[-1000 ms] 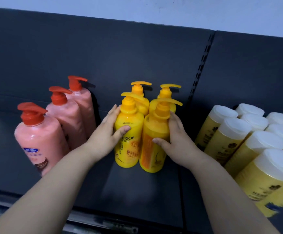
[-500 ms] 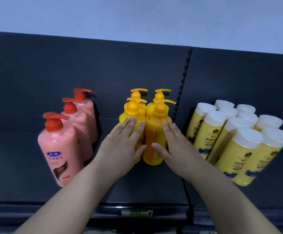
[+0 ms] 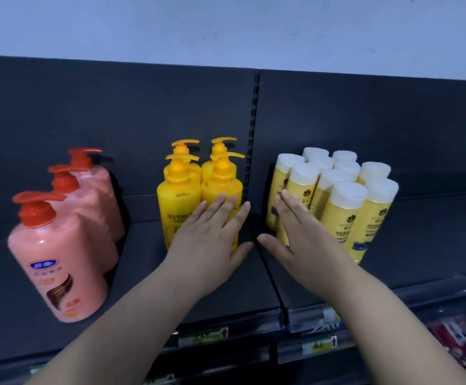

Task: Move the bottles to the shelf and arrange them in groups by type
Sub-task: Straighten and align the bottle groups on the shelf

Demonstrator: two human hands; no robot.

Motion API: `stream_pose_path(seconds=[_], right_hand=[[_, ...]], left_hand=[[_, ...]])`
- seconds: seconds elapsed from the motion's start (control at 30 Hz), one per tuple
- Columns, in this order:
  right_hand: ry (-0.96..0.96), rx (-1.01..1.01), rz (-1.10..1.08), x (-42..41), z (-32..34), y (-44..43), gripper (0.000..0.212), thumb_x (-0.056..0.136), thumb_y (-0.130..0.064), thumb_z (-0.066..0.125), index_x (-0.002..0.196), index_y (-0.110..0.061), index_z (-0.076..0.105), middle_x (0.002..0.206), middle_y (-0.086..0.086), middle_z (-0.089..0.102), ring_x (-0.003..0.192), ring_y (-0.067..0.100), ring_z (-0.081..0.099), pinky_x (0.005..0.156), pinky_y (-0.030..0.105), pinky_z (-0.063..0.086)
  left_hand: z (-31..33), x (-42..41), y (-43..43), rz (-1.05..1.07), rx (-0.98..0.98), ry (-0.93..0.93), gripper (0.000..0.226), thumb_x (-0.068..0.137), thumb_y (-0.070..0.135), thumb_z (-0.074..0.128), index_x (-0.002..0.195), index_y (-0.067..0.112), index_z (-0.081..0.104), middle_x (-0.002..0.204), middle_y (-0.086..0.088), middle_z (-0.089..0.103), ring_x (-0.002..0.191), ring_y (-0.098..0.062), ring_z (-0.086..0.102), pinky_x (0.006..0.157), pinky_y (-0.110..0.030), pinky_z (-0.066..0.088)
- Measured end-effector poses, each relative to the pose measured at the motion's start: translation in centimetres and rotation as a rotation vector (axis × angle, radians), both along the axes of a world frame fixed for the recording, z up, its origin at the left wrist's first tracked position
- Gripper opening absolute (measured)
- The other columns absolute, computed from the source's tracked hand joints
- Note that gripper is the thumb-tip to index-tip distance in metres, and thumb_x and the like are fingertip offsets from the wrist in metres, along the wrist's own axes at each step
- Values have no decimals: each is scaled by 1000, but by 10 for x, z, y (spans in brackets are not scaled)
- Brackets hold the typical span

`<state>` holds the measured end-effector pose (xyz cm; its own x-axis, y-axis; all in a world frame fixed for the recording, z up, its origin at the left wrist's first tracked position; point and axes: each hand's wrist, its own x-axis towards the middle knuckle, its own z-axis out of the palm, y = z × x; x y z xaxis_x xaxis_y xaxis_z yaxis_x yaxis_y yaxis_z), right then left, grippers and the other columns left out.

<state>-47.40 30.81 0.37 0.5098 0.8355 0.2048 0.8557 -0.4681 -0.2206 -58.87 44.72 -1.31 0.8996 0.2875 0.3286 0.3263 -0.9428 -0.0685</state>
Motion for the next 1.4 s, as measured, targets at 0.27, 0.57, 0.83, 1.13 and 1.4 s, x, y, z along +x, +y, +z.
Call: stream_pose_path(seconds=[0.27, 0.57, 0.83, 1.13, 1.4], right_hand=[[-64, 115, 62, 68, 22, -14, 76, 92, -56, 33, 150, -21, 0, 159, -5, -5, 144, 6, -8, 109, 16, -4], [-89, 144, 136, 170, 61, -53, 80, 85, -63, 26, 150, -26, -2, 156, -17, -9, 137, -7, -16, 108, 15, 0], [9, 254, 131, 278, 92, -64, 72, 91, -53, 37, 150, -23, 9, 158, -11, 9, 143, 1, 2, 107, 17, 6], [24, -102, 205, 323, 93, 30, 54, 93, -35, 55, 142, -23, 37, 149, -2, 35, 134, 18, 35, 105, 32, 33], [39, -314, 227, 329, 77, 83, 45, 90, -41, 56, 131, -23, 49, 134, -1, 49, 117, 20, 50, 95, 34, 44]], left_hand=[[12, 77, -11, 25, 31, -57, 67, 89, 55, 25, 145, 20, 31, 148, -4, 38, 139, -20, 30, 111, -35, 19], [35, 181, -40, 16, 69, -180, 56, 98, 47, 31, 146, 18, 29, 149, -3, 37, 140, -20, 29, 112, -36, 26], [48, 234, -25, 126, -43, -232, 49, 99, 28, 38, 147, 22, 27, 152, 1, 30, 142, -16, 22, 115, -32, 15], [55, 241, 27, 173, -312, 37, 44, 93, 17, 52, 136, 28, 48, 141, 5, 44, 127, -16, 43, 106, -26, 34], [46, 268, 47, 104, -440, 153, 59, 92, 29, 54, 142, 44, 27, 143, 2, 31, 128, -20, 37, 103, -23, 29]])
